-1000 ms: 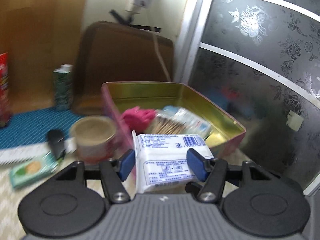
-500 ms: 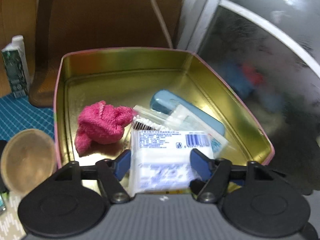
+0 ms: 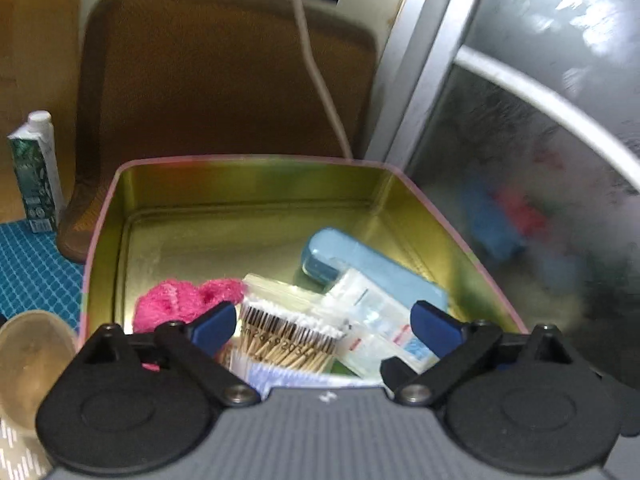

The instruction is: Organize soft objects

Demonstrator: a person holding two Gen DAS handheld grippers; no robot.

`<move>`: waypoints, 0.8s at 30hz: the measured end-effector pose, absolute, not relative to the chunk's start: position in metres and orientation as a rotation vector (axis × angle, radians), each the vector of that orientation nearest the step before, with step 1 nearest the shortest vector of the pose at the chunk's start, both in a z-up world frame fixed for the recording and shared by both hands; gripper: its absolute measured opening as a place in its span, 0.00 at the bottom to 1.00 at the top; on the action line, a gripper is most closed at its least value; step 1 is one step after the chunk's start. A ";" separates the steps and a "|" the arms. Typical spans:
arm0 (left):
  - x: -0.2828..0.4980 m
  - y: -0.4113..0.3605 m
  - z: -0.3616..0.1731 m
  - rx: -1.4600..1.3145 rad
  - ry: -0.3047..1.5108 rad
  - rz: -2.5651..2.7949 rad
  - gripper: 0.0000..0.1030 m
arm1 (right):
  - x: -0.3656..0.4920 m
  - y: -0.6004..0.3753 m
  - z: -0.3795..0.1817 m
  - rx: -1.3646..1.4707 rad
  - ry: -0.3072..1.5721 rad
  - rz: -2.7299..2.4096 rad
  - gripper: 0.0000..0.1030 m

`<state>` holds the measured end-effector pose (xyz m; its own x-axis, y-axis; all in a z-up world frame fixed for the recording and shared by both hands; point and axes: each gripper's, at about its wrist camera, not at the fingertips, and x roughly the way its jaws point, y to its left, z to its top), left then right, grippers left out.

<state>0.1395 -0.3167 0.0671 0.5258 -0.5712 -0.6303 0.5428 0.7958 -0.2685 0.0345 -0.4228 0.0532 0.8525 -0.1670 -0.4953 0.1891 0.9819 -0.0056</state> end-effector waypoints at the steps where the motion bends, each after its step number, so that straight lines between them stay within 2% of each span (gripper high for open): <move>1: 0.134 -0.309 0.071 -0.049 0.743 -0.687 0.97 | 0.026 -0.419 0.054 0.022 0.499 -0.190 0.51; 4: 0.117 -0.287 0.085 -0.054 0.676 -0.743 0.99 | 0.001 -0.408 0.057 -0.001 0.449 -0.181 0.54; 5: 0.109 -0.275 0.089 -0.057 0.651 -0.756 0.99 | -0.005 -0.406 0.059 0.007 0.438 -0.177 0.58; 12: 0.061 -0.184 0.104 -0.107 0.495 -0.742 0.99 | -0.054 -0.389 0.071 0.116 0.263 -0.154 0.59; 18: 0.023 -0.110 0.074 -0.012 0.455 -0.600 0.99 | -0.076 -0.338 0.065 0.197 0.179 -0.053 0.59; 24: 0.013 -0.043 0.026 0.023 0.529 -0.439 0.99 | -0.062 -0.268 0.039 0.199 0.273 0.109 0.58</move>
